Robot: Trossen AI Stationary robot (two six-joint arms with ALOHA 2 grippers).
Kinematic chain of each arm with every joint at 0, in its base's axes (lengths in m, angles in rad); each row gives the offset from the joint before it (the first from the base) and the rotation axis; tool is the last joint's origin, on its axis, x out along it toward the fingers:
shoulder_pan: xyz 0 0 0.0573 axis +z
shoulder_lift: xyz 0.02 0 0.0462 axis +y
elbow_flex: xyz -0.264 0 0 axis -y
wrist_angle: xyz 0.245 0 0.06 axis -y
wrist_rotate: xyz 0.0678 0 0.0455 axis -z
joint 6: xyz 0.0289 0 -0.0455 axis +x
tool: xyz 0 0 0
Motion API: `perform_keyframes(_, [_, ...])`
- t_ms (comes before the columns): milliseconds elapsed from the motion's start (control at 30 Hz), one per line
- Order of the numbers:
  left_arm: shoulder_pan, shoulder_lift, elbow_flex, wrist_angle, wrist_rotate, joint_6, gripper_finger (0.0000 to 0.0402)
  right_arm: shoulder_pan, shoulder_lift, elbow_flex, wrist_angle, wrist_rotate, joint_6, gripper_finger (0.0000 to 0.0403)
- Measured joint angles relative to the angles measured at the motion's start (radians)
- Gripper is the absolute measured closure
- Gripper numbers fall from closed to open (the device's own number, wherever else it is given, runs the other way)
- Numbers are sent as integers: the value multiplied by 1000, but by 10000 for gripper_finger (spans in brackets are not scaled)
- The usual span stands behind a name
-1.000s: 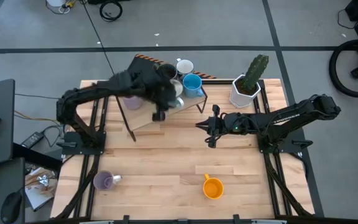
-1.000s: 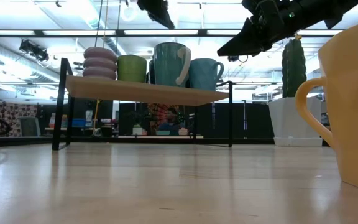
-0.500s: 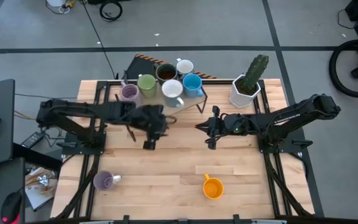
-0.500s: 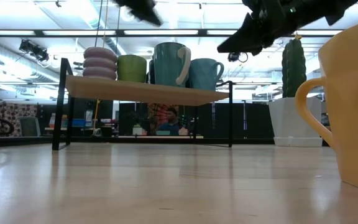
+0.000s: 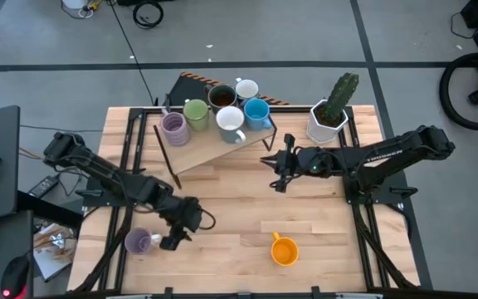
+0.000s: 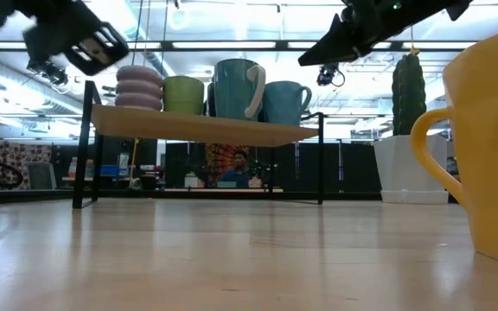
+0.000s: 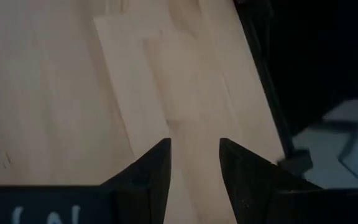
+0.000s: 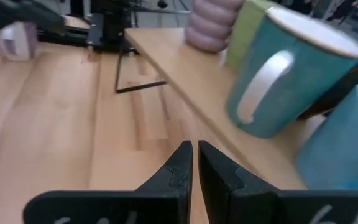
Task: Place coffee mugs
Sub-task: Put the stripe purple mug on the shelf
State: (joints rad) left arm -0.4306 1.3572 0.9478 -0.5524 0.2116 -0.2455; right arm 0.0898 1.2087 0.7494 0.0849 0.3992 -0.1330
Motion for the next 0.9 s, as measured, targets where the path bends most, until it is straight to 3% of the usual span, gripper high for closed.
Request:
perform_keyframes(100, [-60, 0, 0, 29, -77, -112, 260, -26, 0, 0, 34, 0, -42, 372])
perform_keyframes(233, [-108, 0, 0, 18, -91, -316, 260, -59, 0, 0, 41, -36, -72, 372])
perform_keyframes(667, [-266, 0, 0, -40, 14, -1033, 260, -128, 0, -1, 57, -179, -127, 372])
perform_keyframes(900, [-333, -3, 50, -71, 25, -1220, 260, -153, 0, -1, 117, -258, -167, 372])
